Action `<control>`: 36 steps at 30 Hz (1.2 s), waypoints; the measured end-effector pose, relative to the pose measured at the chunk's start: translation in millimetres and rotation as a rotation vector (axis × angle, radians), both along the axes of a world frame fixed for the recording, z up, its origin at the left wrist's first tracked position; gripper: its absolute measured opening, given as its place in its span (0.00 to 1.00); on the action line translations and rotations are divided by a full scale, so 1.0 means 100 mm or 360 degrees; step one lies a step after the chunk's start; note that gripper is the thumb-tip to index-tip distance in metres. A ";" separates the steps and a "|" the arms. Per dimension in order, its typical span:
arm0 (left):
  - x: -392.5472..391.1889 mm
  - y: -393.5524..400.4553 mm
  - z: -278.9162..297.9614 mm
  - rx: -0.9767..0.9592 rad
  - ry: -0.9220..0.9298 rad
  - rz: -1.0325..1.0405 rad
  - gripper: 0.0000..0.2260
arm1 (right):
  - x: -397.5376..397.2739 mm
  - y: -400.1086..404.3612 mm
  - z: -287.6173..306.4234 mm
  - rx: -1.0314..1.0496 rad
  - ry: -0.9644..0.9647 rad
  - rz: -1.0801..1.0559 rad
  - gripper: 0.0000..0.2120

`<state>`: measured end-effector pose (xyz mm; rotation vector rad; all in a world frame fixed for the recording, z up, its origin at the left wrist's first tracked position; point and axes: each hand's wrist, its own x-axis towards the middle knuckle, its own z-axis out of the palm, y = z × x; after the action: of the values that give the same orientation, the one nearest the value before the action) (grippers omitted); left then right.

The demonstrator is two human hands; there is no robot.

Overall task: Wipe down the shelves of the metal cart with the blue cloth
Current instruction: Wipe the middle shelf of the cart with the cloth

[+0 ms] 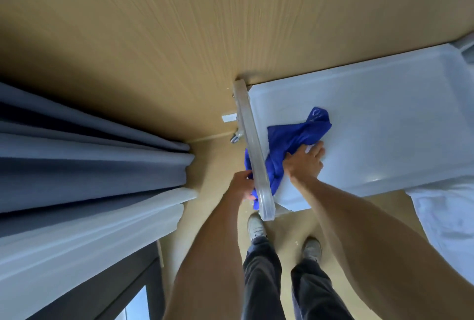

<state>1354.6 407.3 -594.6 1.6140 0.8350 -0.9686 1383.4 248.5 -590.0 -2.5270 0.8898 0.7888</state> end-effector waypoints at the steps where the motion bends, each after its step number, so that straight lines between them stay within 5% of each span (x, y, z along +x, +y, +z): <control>1: -0.11 -0.01 0.00 0.0028 0.0030 0.0021 0.04 | -0.02 -0.03 0.05 0.0034 0.0017 0.0012 0.29; 8: -0.23 -0.22 0.96 0.0474 -0.0431 0.0589 0.08 | -0.52 0.02 0.64 0.0266 -0.0229 -0.0457 0.22; 15: -0.50 -0.42 1.95 0.0944 -0.0898 0.0503 0.02 | -0.89 0.12 1.54 0.0649 -0.0442 0.0248 0.34; 19: -0.78 -0.66 2.72 0.0608 -0.1016 0.0842 0.07 | -1.21 0.00 2.08 0.1002 -0.0523 0.0503 0.41; 23: -1.03 -1.00 3.46 0.0193 -0.0977 0.0839 0.08 | -1.54 -0.25 2.43 0.1434 -0.0501 0.0382 0.38; 27: -1.30 -1.36 3.88 -0.0094 -0.0993 0.0872 0.07 | -1.67 -0.67 2.87 0.1462 -0.0599 0.0118 0.20; 31: -1.50 -1.60 3.81 -0.0088 -0.1030 0.1022 0.18 | -1.92 -1.00 3.18 0.1634 -0.0589 -0.0498 0.05; 34: -1.65 -1.72 3.59 0.0123 -0.0847 0.0912 0.18 | -2.05 -1.19 3.10 0.1586 -0.0659 -0.0771 0.13; 36: -1.78 -1.84 3.42 -0.0039 -0.0638 0.0580 0.19 | -2.10 -1.32 3.06 0.1626 -0.0771 -0.0968 0.13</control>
<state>1176.6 223.3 -252.8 1.4982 0.7939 -0.3797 1173.4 116.1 -284.1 -1.3402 0.7366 0.2695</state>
